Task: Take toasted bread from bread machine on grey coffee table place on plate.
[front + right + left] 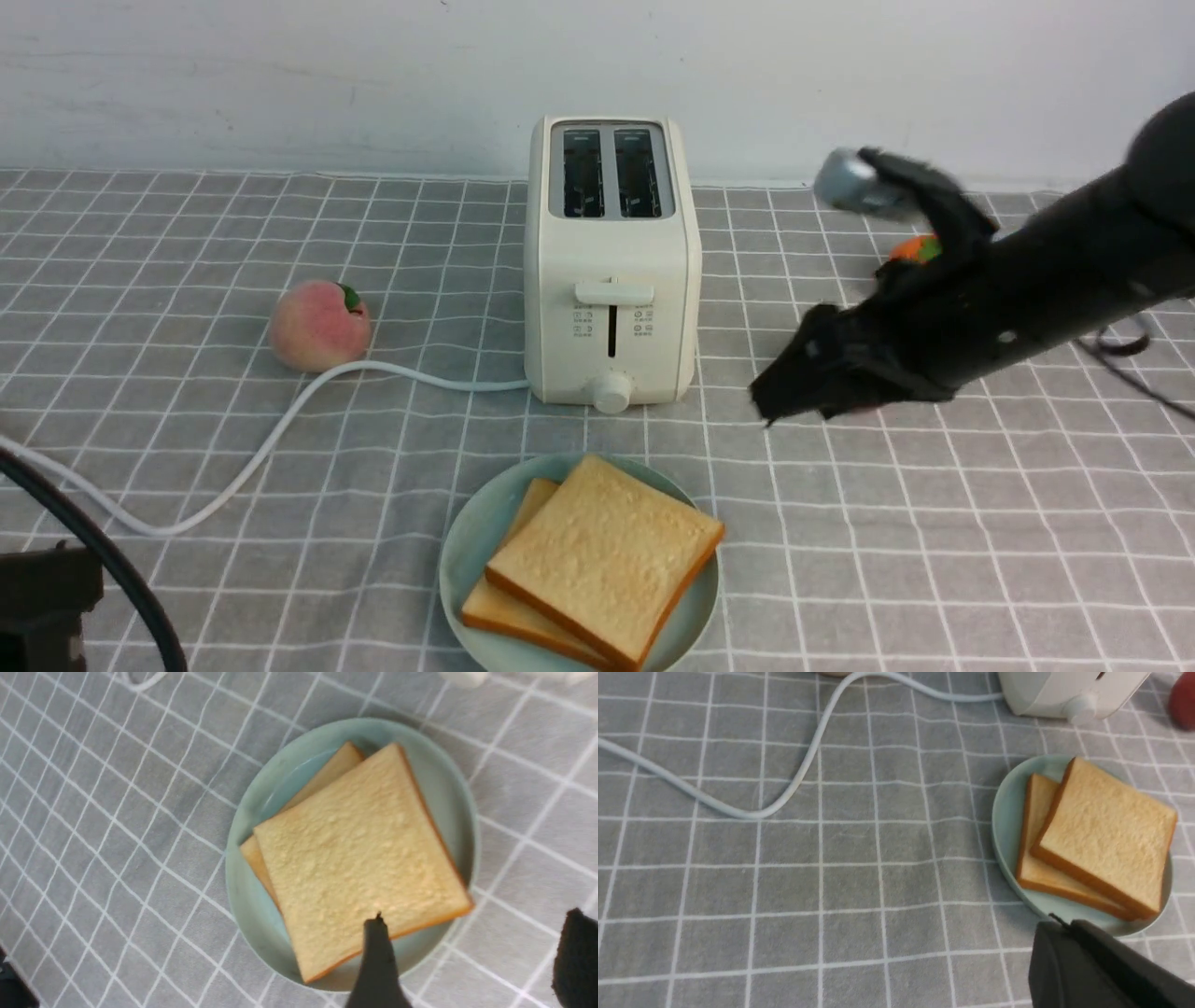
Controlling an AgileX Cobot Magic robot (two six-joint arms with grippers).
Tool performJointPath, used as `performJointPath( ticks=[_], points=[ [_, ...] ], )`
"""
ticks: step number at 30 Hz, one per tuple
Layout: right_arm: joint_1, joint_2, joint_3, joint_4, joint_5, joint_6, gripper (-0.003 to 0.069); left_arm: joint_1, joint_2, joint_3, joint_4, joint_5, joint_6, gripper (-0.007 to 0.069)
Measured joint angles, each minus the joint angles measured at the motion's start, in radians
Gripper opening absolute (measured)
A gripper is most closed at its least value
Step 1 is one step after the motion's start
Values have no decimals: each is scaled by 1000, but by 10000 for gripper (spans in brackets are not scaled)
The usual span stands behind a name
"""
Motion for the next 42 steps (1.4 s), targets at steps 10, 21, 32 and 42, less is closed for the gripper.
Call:
performJointPath(
  ticks=[10, 21, 32, 42],
  points=[
    [-110, -539, 4, -411, 0, 334, 23, 0, 0, 0, -147, -216, 0, -14],
    [-119, -1265, 547, -811, -425, 663, -11, 0, 0, 0, -153, -275, 0, -14],
    [-119, -1489, 953, -851, -766, 786, 0, 0, 0, 0, -153, -287, 0, -14],
    [-119, -1490, 958, -852, -789, 786, 5, 0, 0, 1, -152, -287, 0, -14]
  ],
)
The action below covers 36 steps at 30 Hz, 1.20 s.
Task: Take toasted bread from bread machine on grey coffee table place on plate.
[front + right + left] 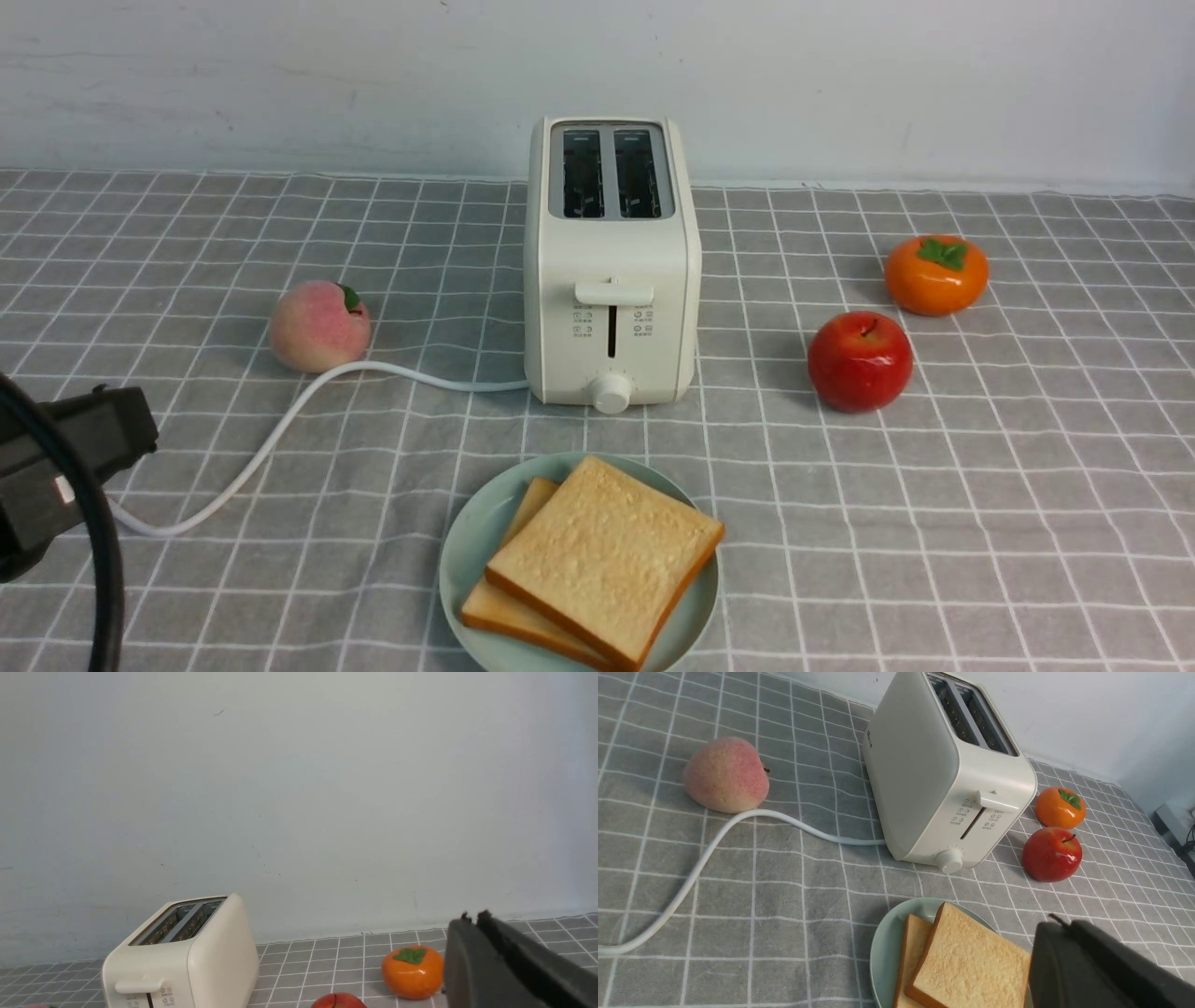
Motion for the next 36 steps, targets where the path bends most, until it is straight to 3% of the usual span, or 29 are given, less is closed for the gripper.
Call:
performJointPath(
  ticks=[20, 24, 31, 36],
  points=[
    [0, 0, 0, 0, -1, 1, 23, 0, -19, 47, 53, -9, 27, -3],
    [0, 0, 0, 0, -1, 1, 29, 0, -85, 152, 78, -80, 27, 0],
    [0, 0, 0, -1, -1, 1, 41, 36, -348, 531, 160, -351, 28, 6],
    [0, 0, 0, -1, -1, 2, 43, 164, -497, 632, 177, -302, 31, 12]
  ],
)
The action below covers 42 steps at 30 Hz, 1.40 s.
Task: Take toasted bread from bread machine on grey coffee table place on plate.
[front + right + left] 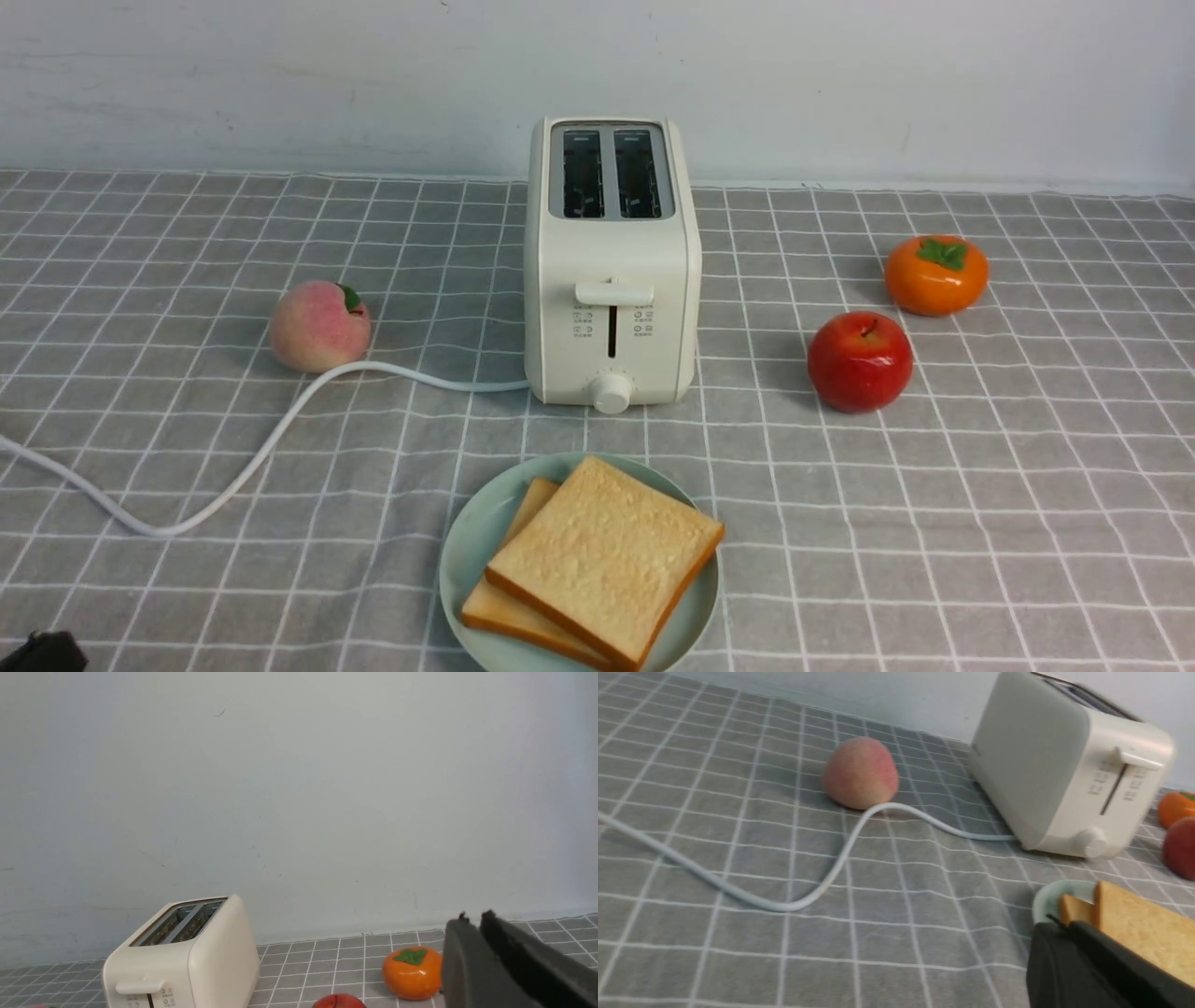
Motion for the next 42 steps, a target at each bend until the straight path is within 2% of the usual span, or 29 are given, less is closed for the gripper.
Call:
performJointPath(
  ticks=[4, 8, 42],
  points=[
    [0, 0, 0, -1, 0, 0, 46, 58, -68, 3, 19, 148, 27, 17],
    [0, 0, 0, 0, 1, 0, 51, 60, -72, 6, 20, 246, 44, 19],
    [0, 0, 0, -7, 0, 1, 96, 61, -72, 6, 20, 257, 47, 49]
  ],
)
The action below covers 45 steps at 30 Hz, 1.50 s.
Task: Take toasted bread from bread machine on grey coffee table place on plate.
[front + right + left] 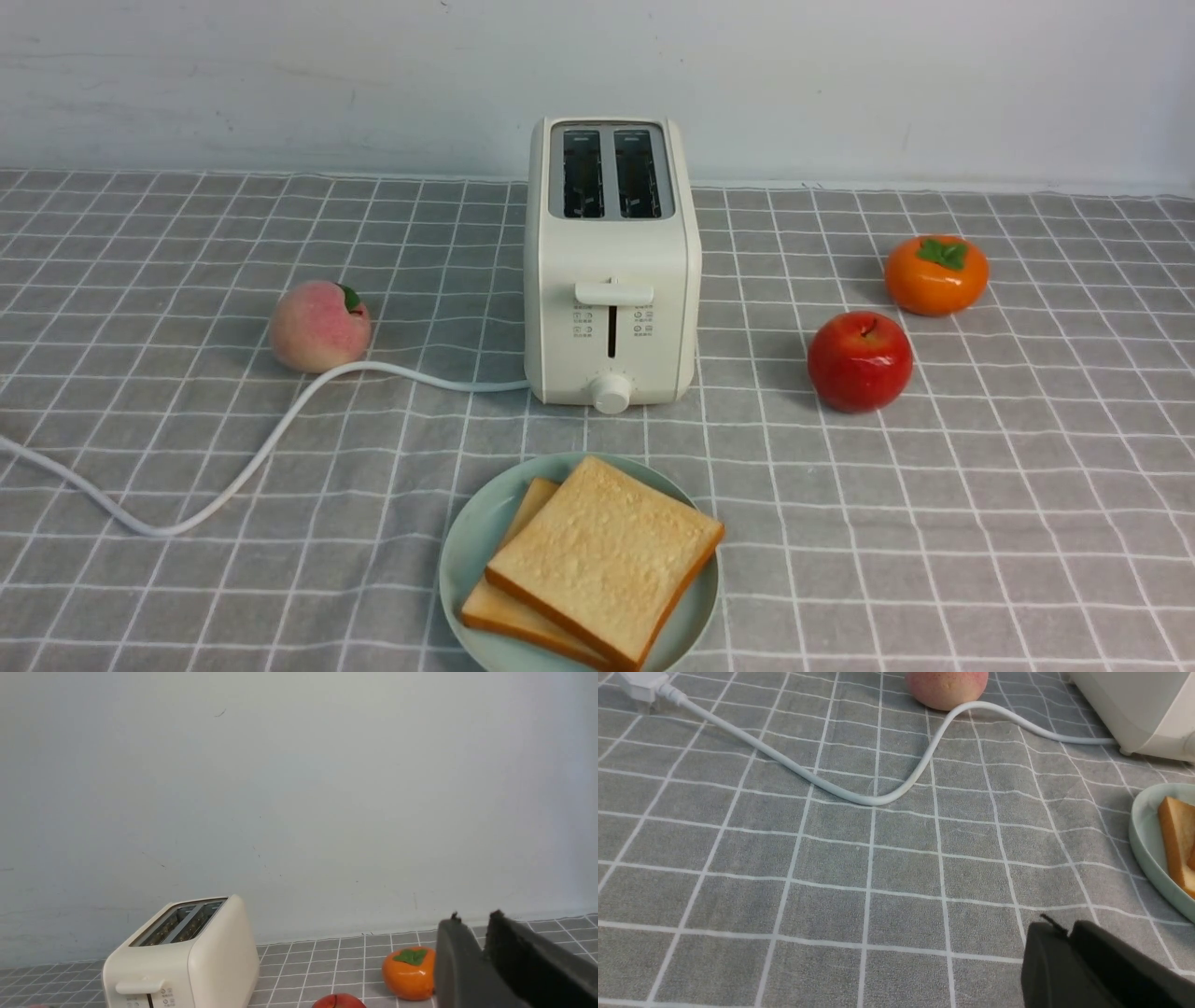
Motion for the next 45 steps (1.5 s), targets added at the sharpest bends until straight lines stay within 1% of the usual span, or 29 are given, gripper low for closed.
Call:
performJointPath(
  ticks=[6, 8, 10, 11, 12, 13, 16, 45],
  points=[
    [0, -2, 58, -31, 58, 0, 103, 0, 0, 0, 0, 1, 0, 53],
    [-13, -2, 146, -52, 96, 0, 106, 0, 0, 0, 0, 1, 0, 56],
    [-21, -2, 187, -68, 108, 0, 106, 0, 0, 0, 0, 1, 0, 56],
    [-29, -4, 256, -79, 125, 0, 106, 0, 0, 0, 0, 1, 0, 57],
    [-34, -11, 280, -80, 155, 0, 106, 0, 0, 0, 0, 1, 0, 59],
    [-41, -32, 298, -73, 237, 1, 106, 0, 0, 0, 0, 1, 0, 61],
    [-55, -58, 296, -70, 277, 9, 108, 1, 0, 0, 0, 2, 0, 63],
    [-58, -60, 295, -63, 281, 20, 146, 3, 0, 0, 0, 6, 0, 92]
  ],
)
